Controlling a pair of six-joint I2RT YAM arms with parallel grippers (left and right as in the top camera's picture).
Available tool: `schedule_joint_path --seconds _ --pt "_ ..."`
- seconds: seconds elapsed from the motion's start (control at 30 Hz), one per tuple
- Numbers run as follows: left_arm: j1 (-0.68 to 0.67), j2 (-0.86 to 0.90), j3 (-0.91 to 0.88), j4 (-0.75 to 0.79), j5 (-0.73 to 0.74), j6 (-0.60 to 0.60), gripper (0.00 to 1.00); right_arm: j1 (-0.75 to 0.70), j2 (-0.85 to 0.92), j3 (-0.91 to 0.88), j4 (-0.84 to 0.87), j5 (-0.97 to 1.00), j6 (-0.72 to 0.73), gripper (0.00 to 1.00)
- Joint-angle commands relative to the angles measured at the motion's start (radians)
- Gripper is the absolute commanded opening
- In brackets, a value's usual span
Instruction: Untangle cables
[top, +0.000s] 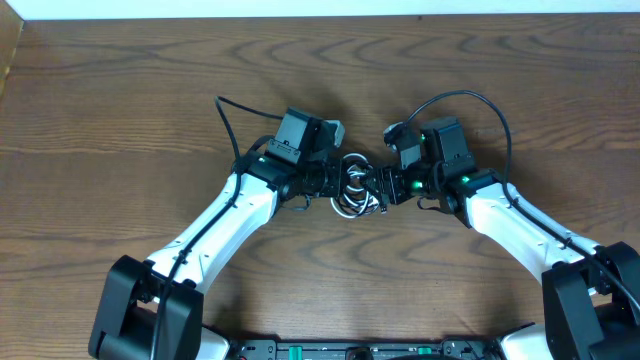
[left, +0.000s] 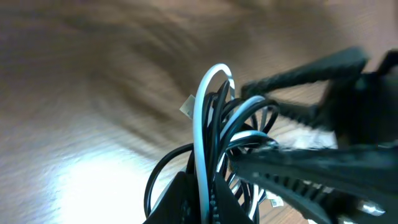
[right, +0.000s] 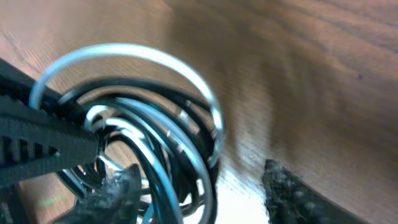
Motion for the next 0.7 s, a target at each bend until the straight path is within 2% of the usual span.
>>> schedule_joint_path --seconds 0.0,0.03,0.07,0.1,0.17,0.27,0.43,0.67 --pt "-0.001 -0.003 0.011 0.034 0.056 0.005 0.07 0.005 0.002 0.01 -0.016 -0.02 -0.009 0.37" --pt "-0.001 -0.003 0.011 0.041 0.056 0.005 0.07 0.005 0.002 0.01 -0.019 -0.02 -0.009 0.29" --pt "0.0 -0.003 0.011 0.047 0.053 0.005 0.07 0.004 0.002 0.01 -0.023 -0.017 -0.009 0.16" --pt "0.0 -0.003 0.011 0.047 0.047 0.005 0.08 0.005 0.002 0.01 -0.025 -0.005 -0.009 0.09" --pt "0.003 -0.003 0.011 0.042 0.035 0.006 0.07 0.004 0.002 0.01 -0.035 0.058 -0.008 0.01" --pt "0.025 -0.003 0.011 0.031 0.021 0.005 0.07 0.004 0.002 0.01 -0.075 0.222 0.005 0.01" --pt "0.098 -0.005 0.011 -0.011 0.022 0.005 0.08 -0.001 0.002 0.01 -0.193 0.555 0.205 0.01" --pt "0.225 -0.005 0.011 -0.07 0.022 0.005 0.08 0.0 0.002 0.01 -0.21 0.586 0.274 0.01"
